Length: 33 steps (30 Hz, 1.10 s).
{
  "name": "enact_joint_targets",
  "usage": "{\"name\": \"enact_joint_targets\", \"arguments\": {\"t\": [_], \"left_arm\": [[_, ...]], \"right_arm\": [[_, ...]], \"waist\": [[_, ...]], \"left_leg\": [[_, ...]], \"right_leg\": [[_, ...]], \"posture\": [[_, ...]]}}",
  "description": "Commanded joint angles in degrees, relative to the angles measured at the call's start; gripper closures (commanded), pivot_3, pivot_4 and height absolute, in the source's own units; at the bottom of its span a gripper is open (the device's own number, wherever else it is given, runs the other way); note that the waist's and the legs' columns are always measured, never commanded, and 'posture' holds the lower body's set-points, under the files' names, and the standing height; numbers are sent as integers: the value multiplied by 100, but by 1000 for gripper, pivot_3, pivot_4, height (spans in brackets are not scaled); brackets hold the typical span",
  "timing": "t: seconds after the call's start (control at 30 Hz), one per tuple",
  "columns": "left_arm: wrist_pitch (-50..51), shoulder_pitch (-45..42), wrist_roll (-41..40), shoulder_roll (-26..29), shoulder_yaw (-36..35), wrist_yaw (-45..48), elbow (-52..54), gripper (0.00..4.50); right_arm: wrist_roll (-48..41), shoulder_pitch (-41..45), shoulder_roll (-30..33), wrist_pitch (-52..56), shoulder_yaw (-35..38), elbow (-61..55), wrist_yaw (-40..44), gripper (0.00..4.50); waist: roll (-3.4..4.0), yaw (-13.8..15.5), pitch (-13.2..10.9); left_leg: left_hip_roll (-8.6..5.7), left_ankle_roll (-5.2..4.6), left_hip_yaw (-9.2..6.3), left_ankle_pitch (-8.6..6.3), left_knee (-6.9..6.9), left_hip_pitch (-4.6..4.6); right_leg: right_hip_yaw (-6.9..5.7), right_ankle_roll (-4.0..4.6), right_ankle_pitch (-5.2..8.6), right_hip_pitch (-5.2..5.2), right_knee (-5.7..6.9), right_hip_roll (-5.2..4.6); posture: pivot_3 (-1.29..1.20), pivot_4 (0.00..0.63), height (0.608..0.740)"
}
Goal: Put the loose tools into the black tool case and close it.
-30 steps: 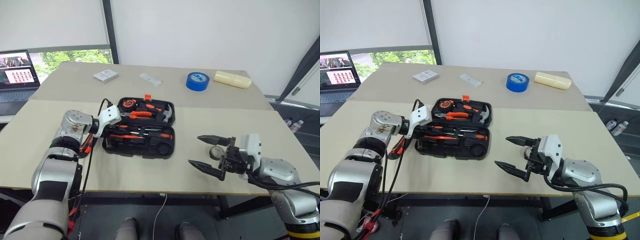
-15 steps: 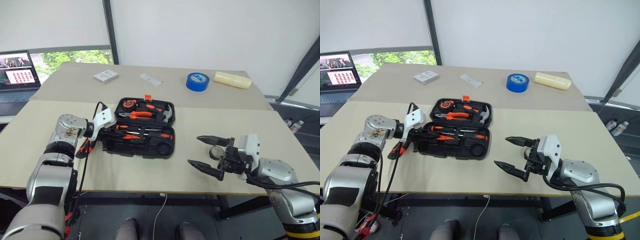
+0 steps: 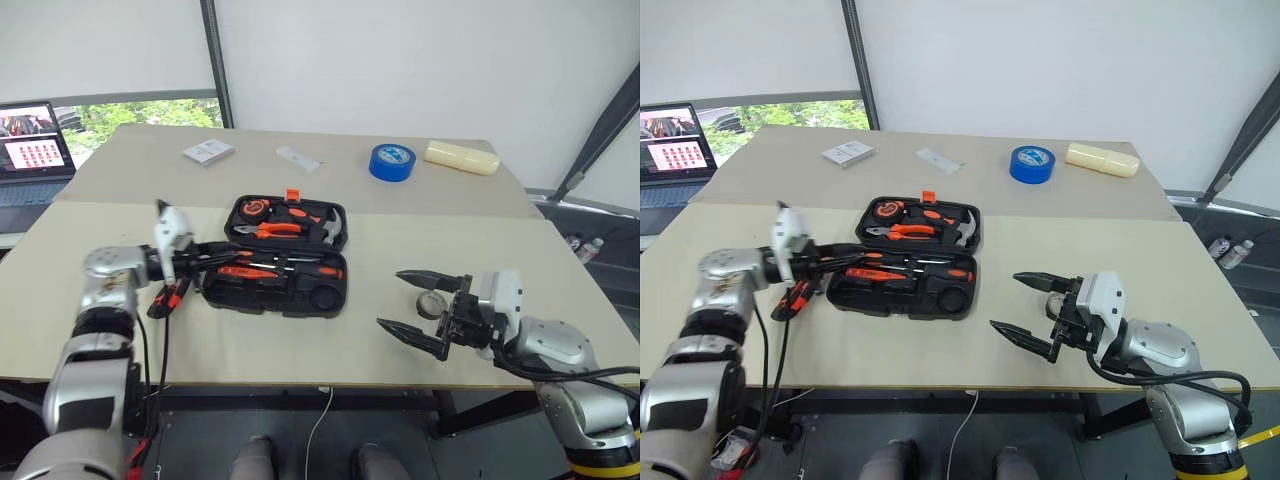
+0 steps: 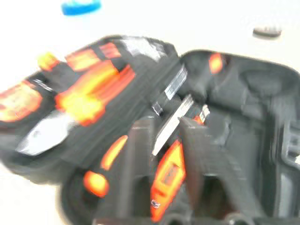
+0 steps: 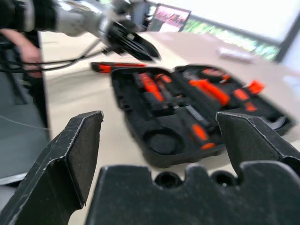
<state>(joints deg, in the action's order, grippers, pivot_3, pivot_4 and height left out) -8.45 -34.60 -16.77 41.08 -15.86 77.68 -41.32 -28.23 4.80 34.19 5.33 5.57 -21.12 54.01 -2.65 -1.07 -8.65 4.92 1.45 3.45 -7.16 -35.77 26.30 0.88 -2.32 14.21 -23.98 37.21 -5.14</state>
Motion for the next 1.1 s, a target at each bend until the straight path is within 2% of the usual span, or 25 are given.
{"name": "enact_joint_targets", "arguments": {"t": [0.03,0.17,0.27,0.43,0.5,0.63,0.8,0.93,1.1], "left_arm": [[352,1416,-535,167,-1040,-826,1414,1677],[904,3127,-899,-49,-2138,-1952,2727,89],[1114,4240,-1107,-372,-2810,-2513,3369,11],[1528,5344,-1432,-706,-3280,-2855,3696,11],[1783,5512,-1647,-730,-3282,-2914,3987,11],[2705,5097,-2161,-428,-2907,-3187,4630,11],[4136,4220,-1887,146,-2020,-4131,4963,11],[4852,3392,-1476,271,-1264,-4888,4865,11],[5013,2562,-1095,110,-528,-5139,4381,11]], "right_arm": [[-129,-81,-168,-747,106,96,415,0],[-330,-41,-255,-824,201,330,575,0],[-253,-74,-230,-1033,183,493,742,0],[-226,-81,-209,-1165,169,600,847,0],[-234,-63,-207,-1182,173,599,844,0],[-318,123,-184,-1047,167,581,804,0],[-338,475,-149,-900,113,671,802,0],[-342,663,-131,-773,32,718,839,0],[-332,759,-131,-681,-38,739,893,0]], "waist": [[3,-6,-1],[2,18,-4],[4,82,-2],[4,170,1],[2,170,3],[6,228,1],[11,176,7],[13,145,6],[13,130,6]], "left_leg": [[1,0,0,0,2,-2],[6,1,3,-1,0,-2],[8,47,11,-29,-1,-17],[5,52,24,-32,0,-22],[8,52,29,-32,0,-23],[12,54,28,-33,3,-20],[11,54,31,-33,2,-18],[9,50,35,-31,4,-17],[11,31,26,-19,24,-11]], "right_leg": [[0,0,0,1,0,-1],[-4,4,3,0,-4,-5],[-18,36,26,-5,-19,-24],[-29,27,33,-8,-22,-43],[-28,28,32,-10,-23,-44],[-40,28,33,-13,-23,-47],[-37,32,29,-16,-25,-43],[-25,36,23,-8,-20,-32],[-14,20,1,-13,-14,-10]], "posture": [[0,150,740],[0,150,740],[0,150,740],[0,150,740],[0,150,740],[0,150,740],[0,150,740],[0,150,740],[0,150,740]]}}
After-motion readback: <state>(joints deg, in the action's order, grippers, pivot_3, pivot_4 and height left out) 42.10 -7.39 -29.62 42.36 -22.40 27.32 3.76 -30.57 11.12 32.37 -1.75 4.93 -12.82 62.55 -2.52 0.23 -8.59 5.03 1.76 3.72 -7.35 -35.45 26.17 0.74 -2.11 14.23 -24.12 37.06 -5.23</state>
